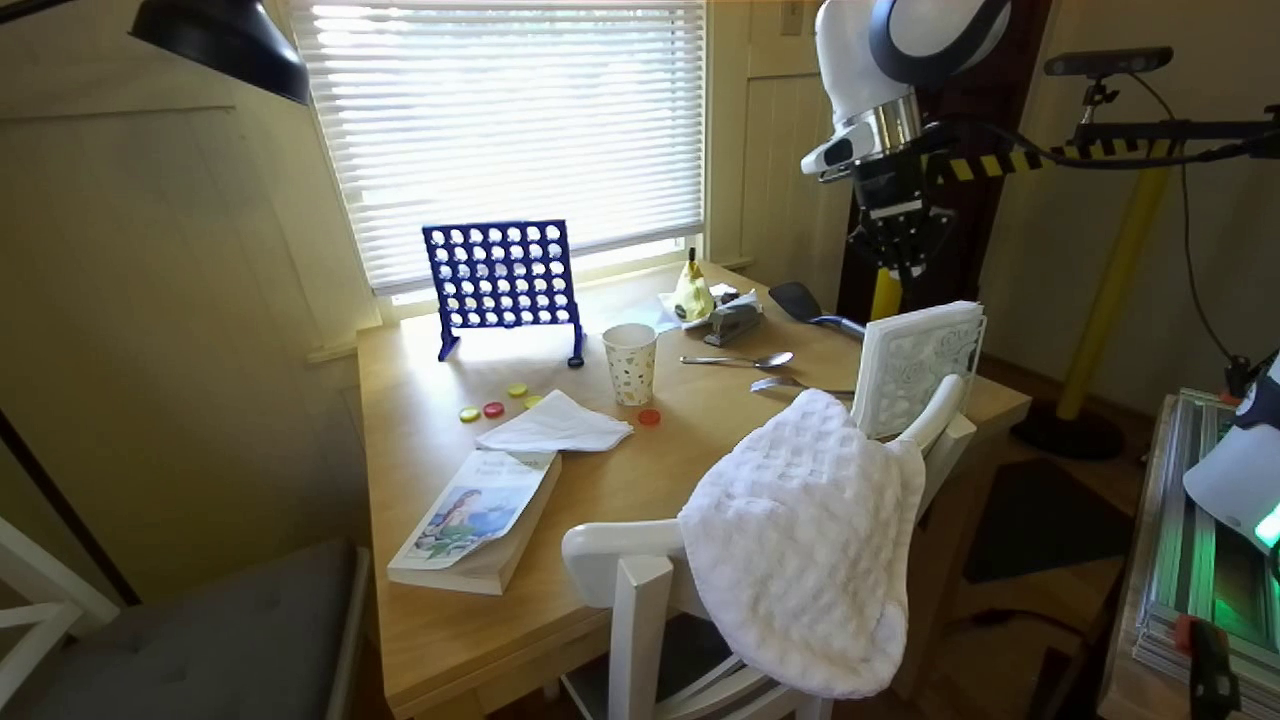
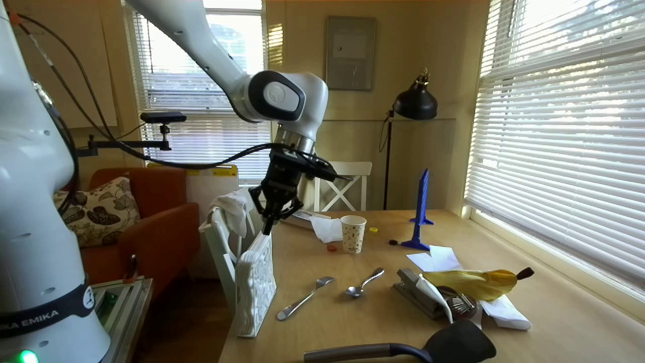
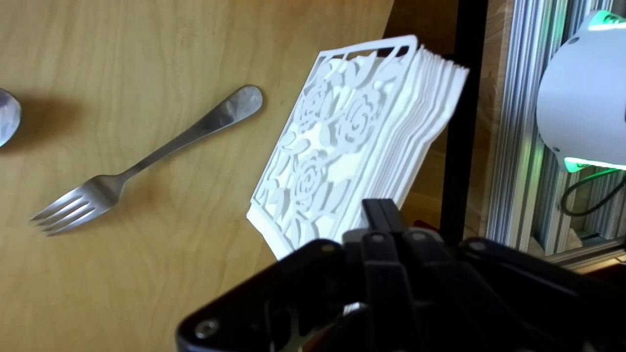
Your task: Put the paper towels on the table
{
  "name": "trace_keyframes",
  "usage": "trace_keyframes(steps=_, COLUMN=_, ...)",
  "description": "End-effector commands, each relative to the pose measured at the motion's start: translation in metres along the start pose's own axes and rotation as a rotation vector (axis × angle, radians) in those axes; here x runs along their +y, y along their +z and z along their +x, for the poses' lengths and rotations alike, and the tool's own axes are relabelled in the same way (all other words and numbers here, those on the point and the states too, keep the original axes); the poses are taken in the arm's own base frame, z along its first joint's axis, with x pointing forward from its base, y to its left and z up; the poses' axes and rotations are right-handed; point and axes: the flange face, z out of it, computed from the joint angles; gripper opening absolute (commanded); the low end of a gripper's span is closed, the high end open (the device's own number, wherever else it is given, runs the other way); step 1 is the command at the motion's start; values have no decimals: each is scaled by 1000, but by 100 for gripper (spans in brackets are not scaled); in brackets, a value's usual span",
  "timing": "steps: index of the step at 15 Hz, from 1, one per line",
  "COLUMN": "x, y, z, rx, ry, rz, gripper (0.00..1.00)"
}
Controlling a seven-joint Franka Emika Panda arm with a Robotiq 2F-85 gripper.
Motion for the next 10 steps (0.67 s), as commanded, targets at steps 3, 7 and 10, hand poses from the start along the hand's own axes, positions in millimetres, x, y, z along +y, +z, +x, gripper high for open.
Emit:
trace_keyframes(steps=3, x=-5, y=-12, z=1, rx=5, ry=-15, rz=-20, gripper=34)
trace_keyframes(steps=7, x=2, y=-2, z=-3, rx=8, ry=-6, rz=5, gripper=56)
trace_keyframes(steps=10, x=6, y=5, z=-5, rx=11, ry=1, rz=24, gripper=48)
